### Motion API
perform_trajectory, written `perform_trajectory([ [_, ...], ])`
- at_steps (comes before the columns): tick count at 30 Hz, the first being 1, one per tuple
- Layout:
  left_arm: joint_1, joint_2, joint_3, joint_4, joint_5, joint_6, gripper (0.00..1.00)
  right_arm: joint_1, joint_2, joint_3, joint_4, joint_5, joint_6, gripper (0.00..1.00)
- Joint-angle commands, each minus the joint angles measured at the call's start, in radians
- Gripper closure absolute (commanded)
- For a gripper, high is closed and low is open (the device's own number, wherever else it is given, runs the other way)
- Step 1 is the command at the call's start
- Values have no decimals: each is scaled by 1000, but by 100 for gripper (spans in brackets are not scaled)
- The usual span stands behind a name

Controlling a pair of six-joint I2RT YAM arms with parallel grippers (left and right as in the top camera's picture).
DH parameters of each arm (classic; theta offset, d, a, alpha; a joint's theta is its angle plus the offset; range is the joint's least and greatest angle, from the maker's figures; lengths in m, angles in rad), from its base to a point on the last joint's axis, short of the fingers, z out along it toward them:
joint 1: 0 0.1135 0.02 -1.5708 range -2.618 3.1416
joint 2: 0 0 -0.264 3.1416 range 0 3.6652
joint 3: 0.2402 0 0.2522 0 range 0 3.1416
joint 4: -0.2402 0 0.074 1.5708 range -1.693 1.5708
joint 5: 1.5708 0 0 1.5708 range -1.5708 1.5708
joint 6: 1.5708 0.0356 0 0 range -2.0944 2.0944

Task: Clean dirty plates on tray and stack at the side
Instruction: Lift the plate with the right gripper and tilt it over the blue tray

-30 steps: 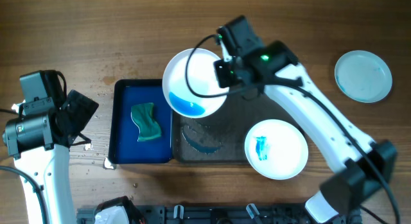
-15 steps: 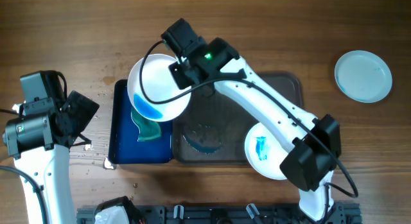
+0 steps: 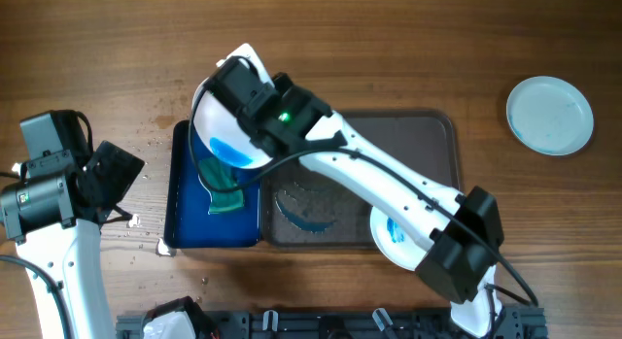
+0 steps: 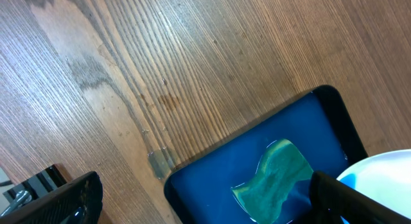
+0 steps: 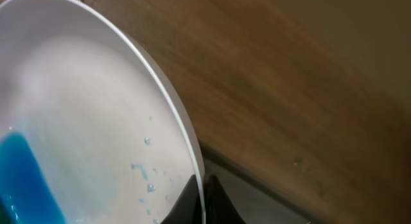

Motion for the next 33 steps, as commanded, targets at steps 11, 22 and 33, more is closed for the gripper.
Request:
perform_trajectory([
  [11, 9, -4, 16, -4, 12, 16, 0, 119, 7, 30, 144, 425, -377, 95],
  [22, 9, -4, 16, -4, 12, 16, 0, 193, 7, 30, 241, 529, -617, 95],
  [33, 9, -4, 16, -5, 19, 16, 0, 257, 8, 29, 259, 555, -802, 95],
])
